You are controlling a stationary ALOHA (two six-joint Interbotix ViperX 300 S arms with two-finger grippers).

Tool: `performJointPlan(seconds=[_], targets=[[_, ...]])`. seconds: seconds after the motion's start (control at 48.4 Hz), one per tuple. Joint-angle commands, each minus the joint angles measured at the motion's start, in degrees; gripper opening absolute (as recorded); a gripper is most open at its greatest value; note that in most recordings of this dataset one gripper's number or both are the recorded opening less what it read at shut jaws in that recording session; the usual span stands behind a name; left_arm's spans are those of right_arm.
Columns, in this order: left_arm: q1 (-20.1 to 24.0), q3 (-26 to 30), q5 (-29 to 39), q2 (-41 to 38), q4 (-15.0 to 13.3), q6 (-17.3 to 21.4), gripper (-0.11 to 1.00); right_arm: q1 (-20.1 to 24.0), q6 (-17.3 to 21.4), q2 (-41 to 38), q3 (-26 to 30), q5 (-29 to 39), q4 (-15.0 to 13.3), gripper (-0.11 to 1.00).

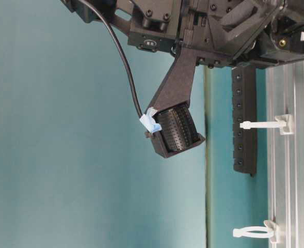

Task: Pass the USB cable through three rings with both arms.
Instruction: 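Lower the right gripper and grasp the cable just behind the plug, then lift the plug and push it through the rightmost white ring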

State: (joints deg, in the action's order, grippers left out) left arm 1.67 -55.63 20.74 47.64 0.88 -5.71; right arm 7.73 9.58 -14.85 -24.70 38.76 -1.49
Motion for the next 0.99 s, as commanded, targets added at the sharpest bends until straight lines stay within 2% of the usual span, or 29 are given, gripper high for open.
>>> performJointPlan(seconds=[0.0, 0.165, 0.269, 0.579, 0.744, 0.971], targets=[[0.0, 0.7, -0.3, -0.2, 0.2, 0.1, 0.82, -0.5, 0.5, -0.1, 0.2, 0.3, -0.2, -0.08], [0.1, 0.7, -0.3, 0.0, 0.2, 0.1, 0.82, -0.4, 0.5, 1.4, 0.6, 2.3, -0.1, -0.08], [0.0, 0.7, -0.2, 0.1, 0.1, 0.2, 0.82, -0.4, 0.4, 3.6, 1.6, 6.0, -0.1, -0.08], [0.1, 0.6, 1.3, 0.2, 0.1, 0.3, 0.82, -0.9, 0.6, 12.0, 6.2, 25.7, -0.6, -0.08], [0.1, 0.7, 2.3, 0.2, 0.2, 0.3, 0.82, -1.8, 0.4, 14.5, 3.2, 30.4, -2.2, -0.08], [0.1, 0.7, 3.3, 0.6, 0.1, -0.3, 0.82, -4.4, 0.4, 18.6, -3.4, 28.7, -3.1, -0.08]])
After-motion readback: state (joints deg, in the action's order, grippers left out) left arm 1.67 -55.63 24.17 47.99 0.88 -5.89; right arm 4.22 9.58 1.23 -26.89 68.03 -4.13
